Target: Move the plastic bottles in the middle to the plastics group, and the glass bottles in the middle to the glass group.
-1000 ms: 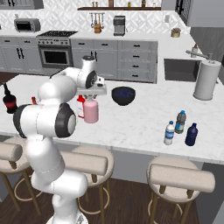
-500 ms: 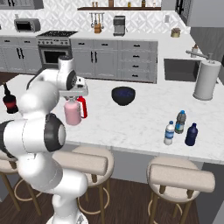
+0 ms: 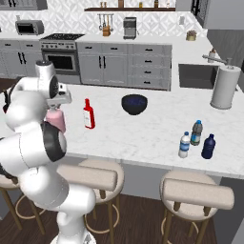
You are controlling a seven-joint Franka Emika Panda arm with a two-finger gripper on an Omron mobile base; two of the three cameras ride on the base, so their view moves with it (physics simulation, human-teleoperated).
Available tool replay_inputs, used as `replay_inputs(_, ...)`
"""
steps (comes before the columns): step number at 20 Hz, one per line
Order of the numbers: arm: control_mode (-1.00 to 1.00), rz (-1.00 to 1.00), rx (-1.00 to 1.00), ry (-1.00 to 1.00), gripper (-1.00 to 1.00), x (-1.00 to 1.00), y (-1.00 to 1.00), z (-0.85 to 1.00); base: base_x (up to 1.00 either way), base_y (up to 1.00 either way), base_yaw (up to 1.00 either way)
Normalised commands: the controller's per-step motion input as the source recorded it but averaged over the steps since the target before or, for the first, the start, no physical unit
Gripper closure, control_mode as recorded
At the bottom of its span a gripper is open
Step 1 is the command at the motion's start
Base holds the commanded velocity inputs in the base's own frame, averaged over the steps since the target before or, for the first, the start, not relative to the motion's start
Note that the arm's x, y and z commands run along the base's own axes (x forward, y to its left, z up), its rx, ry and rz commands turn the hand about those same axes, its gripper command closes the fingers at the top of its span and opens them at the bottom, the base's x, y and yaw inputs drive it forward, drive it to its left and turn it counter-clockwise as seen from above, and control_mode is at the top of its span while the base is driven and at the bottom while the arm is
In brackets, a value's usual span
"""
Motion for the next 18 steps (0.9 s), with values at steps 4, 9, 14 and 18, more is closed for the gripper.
replay_inputs(4, -1.00, 0.09, 0.00, 0.03, 1.00, -0.24, 1.00, 0.09, 0.00, 0.00, 0.00)
replay_inputs(9, -1.00, 0.08, 0.00, 0.10, 1.00, -0.31, 1.00, 0.02, 0.00, 0.00, 0.00)
replay_inputs(14, -1.00, 0.07, -0.02, 0.08, 1.00, -0.18, 0.99, 0.00, 0.00, 0.00, 0.00)
replay_inputs(18, -1.00, 0.02, -0.06, 0.01, 1.00, 0.00, 0.85, 0.00, 0.00, 0.00, 0.00)
